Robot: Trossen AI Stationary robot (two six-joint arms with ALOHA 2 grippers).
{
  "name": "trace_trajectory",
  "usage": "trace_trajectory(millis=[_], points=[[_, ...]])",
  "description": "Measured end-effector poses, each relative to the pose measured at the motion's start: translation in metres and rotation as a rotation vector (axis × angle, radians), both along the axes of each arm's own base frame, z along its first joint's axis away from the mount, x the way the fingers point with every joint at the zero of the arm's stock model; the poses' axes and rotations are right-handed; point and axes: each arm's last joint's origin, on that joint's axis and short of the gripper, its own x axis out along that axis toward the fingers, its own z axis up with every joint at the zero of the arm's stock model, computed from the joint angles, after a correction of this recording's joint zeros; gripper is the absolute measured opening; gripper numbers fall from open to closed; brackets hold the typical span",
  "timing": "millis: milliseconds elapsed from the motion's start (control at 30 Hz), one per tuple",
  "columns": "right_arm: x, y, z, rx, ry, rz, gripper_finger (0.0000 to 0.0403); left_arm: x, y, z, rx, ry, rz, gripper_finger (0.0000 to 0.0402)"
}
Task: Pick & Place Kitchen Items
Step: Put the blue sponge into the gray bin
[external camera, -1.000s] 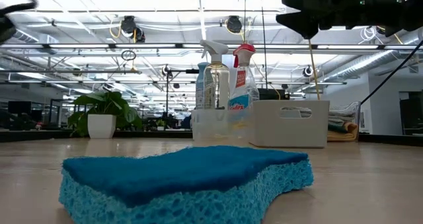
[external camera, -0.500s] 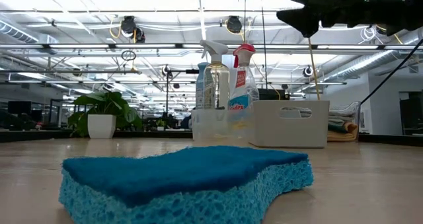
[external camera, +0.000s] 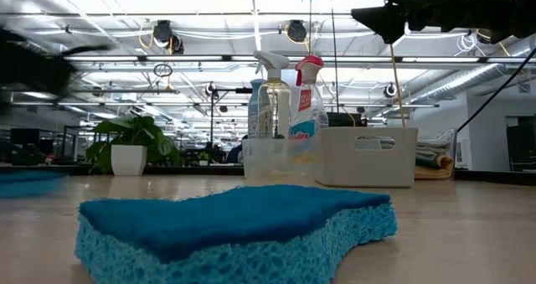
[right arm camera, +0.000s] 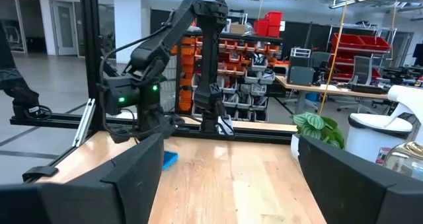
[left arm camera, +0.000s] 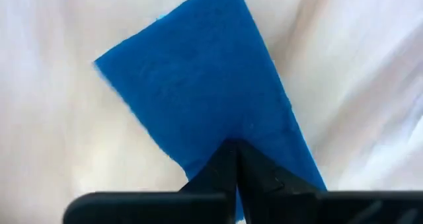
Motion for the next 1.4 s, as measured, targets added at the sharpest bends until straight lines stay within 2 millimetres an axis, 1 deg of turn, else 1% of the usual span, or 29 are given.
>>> trace_trajectory(millis=[133, 200, 300, 400, 467, 567, 633, 733, 900, 1000, 1100, 1233, 1333, 1400], points=[[0.0, 0.0, 0.0, 0.0, 0.0, 0.0, 0.0318, 0.035, 0.022, 0.001, 0.188, -0.268, -0.114, 0.0008], [0.0, 0.0, 0.0, 0.0, 0.0, 0.0, 0.0318, 0.048, 0.032, 0.001, 0.246, -0.353, -0.199, 0.0003], [0.0, 0.0, 0.0, 0.001, 0.0, 0.0, 0.0318, 0.07, 0.043, 0.007, 0.266, -0.479, -0.277, 0.0007], [0.0, 0.0, 0.0, 0.009, 0.002, 0.001, 0.0318, 0.083, 0.054, 0.013, 0.264, -0.544, -0.258, 0.0025], [0.0, 0.0, 0.0, 0.009, 0.004, 0.001, 0.0318, 0.087, 0.061, 0.016, 0.241, -0.531, -0.19, 0.0043], [0.0, 0.0, -0.002, 0.01, 0.016, 0.001, 0.0318, 0.094, 0.069, 0.024, 0.184, -0.522, -0.11, 0.0086], [0.0, 0.0, -0.002, 0.018, 0.023, 0.002, 0.0318, 0.097, 0.072, 0.027, 0.143, -0.519, -0.06, 0.0122], [0.0, 0.0, -0.002, 0.039, 0.025, 0.004, 0.0318, 0.1, 0.077, 0.029, 0.103, -0.53, -0.004, 0.0187], [0.0, 0.0, -0.002, 0.045, 0.025, 0.005, 0.0318, 0.099, 0.076, 0.028, 0.061, -0.508, -0.005, 0.0289], [0.0, 0.0, -0.002, 0.046, 0.025, 0.005, 0.0318, 0.098, 0.074, 0.028, 0.069, -0.507, -0.011, 0.0331], [0.0, 0.0, -0.002, 0.046, 0.025, 0.005, 0.0318, 0.098, 0.074, 0.028, 0.085, -0.511, 0.0, 0.0357], [0.0, 0.0, -0.002, 0.045, 0.025, 0.005, 0.0318, 0.097, 0.075, 0.027, 0.119, -0.5, 0.006, 0.0372], [0.0, 0.0, -0.002, 0.045, 0.025, 0.005, 0.0318, 0.098, 0.075, 0.018, 0.155, -0.465, 0.008, 0.0374], [0.0, 0.0, -0.002, 0.045, 0.025, 0.005, 0.0318, 0.102, 0.074, 0.009, 0.141, -0.455, 0.006, 0.0374]])
